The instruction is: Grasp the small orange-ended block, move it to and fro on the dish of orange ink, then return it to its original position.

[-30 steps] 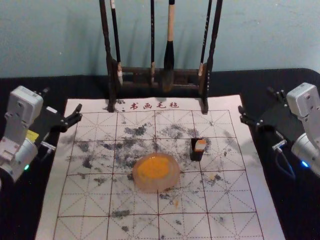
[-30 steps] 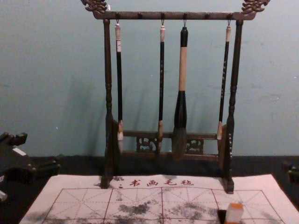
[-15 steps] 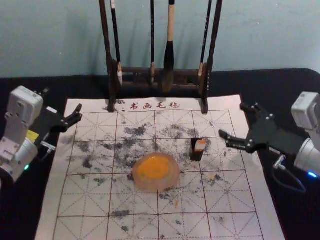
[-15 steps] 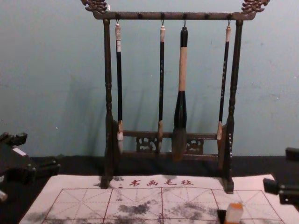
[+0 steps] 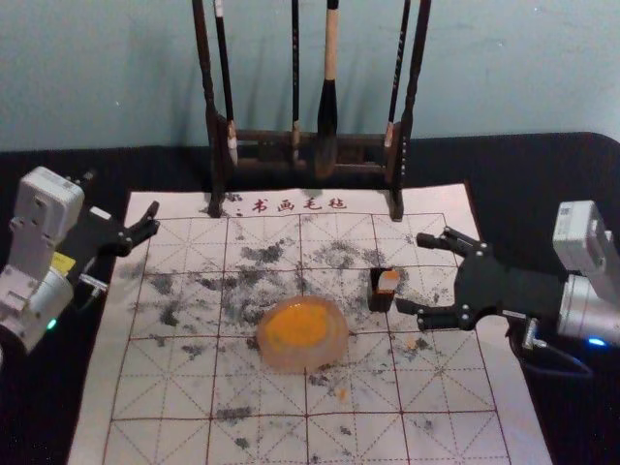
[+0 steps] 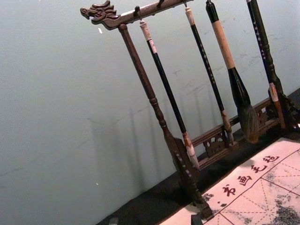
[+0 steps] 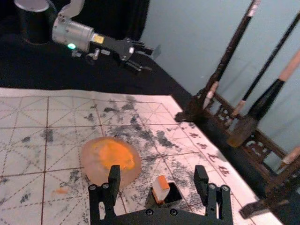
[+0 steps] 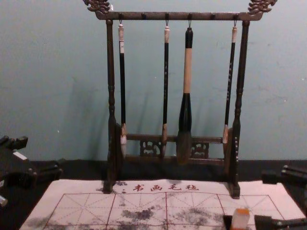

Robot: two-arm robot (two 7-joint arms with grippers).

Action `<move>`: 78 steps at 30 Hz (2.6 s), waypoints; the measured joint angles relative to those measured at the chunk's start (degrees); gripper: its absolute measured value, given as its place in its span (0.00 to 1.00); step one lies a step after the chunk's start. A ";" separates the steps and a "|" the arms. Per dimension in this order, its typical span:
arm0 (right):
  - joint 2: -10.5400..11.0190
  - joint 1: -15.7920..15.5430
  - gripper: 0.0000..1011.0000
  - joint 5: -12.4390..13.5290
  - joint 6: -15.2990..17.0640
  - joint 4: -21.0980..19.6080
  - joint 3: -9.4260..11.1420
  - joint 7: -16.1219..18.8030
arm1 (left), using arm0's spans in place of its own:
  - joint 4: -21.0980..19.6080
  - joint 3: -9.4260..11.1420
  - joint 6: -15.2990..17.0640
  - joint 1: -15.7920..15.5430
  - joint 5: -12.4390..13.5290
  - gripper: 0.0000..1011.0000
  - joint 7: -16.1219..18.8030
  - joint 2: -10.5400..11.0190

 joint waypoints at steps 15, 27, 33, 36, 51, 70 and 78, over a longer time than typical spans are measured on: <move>-3.13 8.52 0.99 -4.28 4.90 6.60 -3.58 5.10 | 0.00 0.00 0.00 0.00 0.00 0.99 0.00 0.00; -4.61 14.34 0.99 -7.13 8.53 10.56 -6.98 7.54 | 0.00 0.00 0.00 0.00 0.00 0.99 0.00 0.00; -5.75 16.98 0.99 -7.50 10.62 13.27 -8.55 8.98 | 0.00 0.00 0.00 0.00 0.00 0.99 0.00 0.00; -6.30 18.09 0.99 -7.36 11.42 14.66 -9.40 9.80 | 0.00 0.00 0.00 0.00 0.00 0.99 0.00 0.00; -6.67 19.93 0.99 -6.87 11.65 16.03 -11.43 11.49 | 0.00 0.00 0.00 0.00 0.00 0.99 0.00 0.00; -6.29 20.06 0.99 -6.95 11.45 15.66 -11.77 11.24 | 0.00 0.00 0.00 0.00 0.00 0.99 0.00 0.00; -6.29 20.06 0.86 -6.92 11.41 15.66 -11.72 11.22 | 0.00 0.00 0.00 0.00 0.00 0.99 0.00 0.00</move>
